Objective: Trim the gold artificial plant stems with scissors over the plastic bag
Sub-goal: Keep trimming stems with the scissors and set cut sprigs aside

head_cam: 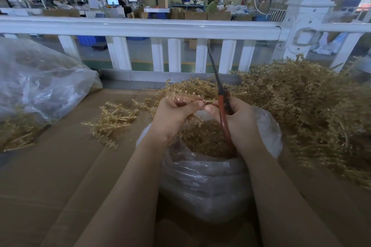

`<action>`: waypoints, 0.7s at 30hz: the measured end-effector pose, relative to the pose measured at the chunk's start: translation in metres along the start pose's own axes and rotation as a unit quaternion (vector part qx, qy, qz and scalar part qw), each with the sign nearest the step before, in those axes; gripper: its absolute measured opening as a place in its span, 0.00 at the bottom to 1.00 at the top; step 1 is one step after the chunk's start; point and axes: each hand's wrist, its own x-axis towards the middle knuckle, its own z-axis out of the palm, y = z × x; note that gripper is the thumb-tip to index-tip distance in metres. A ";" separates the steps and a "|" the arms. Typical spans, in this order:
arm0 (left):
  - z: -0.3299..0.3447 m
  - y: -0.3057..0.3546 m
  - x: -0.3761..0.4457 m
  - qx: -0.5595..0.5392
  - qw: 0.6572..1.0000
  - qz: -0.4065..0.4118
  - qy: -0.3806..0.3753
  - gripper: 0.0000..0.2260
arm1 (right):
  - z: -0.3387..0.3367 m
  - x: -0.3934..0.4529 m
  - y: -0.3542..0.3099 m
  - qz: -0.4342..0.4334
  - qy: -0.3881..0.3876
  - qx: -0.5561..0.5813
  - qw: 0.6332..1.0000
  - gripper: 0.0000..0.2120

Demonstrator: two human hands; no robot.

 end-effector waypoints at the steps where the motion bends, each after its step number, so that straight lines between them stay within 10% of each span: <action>1: -0.001 0.000 0.001 0.002 1.000 0.008 0.014 0.03 | 0.000 0.000 0.000 -0.007 0.004 -0.010 1.000 0.10; 11: -0.013 0.004 0.003 -0.027 0.995 0.038 0.087 0.02 | -0.001 -0.005 0.002 -0.068 -0.013 -0.273 0.959 0.26; 21: -0.018 0.001 0.006 -0.028 0.995 0.054 0.083 0.01 | 0.001 -0.007 0.003 -0.102 -0.035 -0.295 0.949 0.25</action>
